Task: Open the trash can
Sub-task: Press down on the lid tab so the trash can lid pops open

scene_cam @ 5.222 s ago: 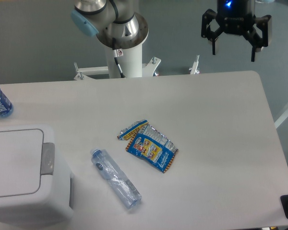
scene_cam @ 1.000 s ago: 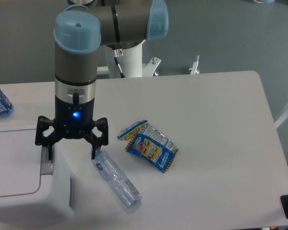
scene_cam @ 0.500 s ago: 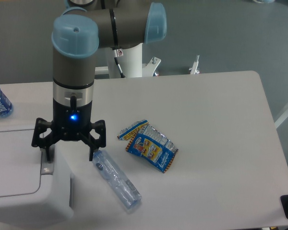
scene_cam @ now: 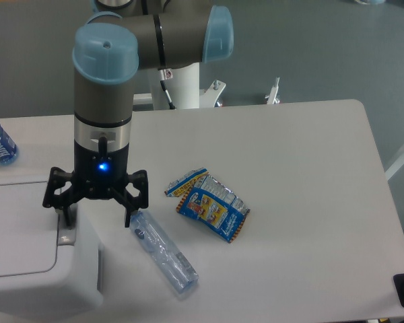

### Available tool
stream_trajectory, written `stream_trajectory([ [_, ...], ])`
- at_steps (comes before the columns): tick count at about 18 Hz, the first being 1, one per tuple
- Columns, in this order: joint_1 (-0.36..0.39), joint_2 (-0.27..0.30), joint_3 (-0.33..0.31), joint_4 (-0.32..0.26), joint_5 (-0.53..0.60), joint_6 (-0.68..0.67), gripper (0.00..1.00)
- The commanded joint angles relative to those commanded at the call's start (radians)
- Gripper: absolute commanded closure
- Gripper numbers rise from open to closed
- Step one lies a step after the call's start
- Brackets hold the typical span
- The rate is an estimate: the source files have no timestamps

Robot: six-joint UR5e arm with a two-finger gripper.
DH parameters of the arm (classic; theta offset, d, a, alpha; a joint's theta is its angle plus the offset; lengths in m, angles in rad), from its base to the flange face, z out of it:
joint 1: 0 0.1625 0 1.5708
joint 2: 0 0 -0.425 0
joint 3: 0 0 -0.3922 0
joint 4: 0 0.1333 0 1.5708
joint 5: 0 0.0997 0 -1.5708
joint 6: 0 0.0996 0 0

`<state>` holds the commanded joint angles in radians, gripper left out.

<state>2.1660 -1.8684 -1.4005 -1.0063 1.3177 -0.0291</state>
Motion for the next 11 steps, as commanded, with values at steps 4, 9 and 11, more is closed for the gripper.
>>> stream_trajectory([
  [4,0.002,-0.002,-0.002,0.000,0.000,0.002,0.00],
  [9,0.008,0.000,-0.005,-0.002,-0.003,0.000,0.00],
  [11,0.015,0.014,0.003,-0.002,-0.003,0.000,0.00],
])
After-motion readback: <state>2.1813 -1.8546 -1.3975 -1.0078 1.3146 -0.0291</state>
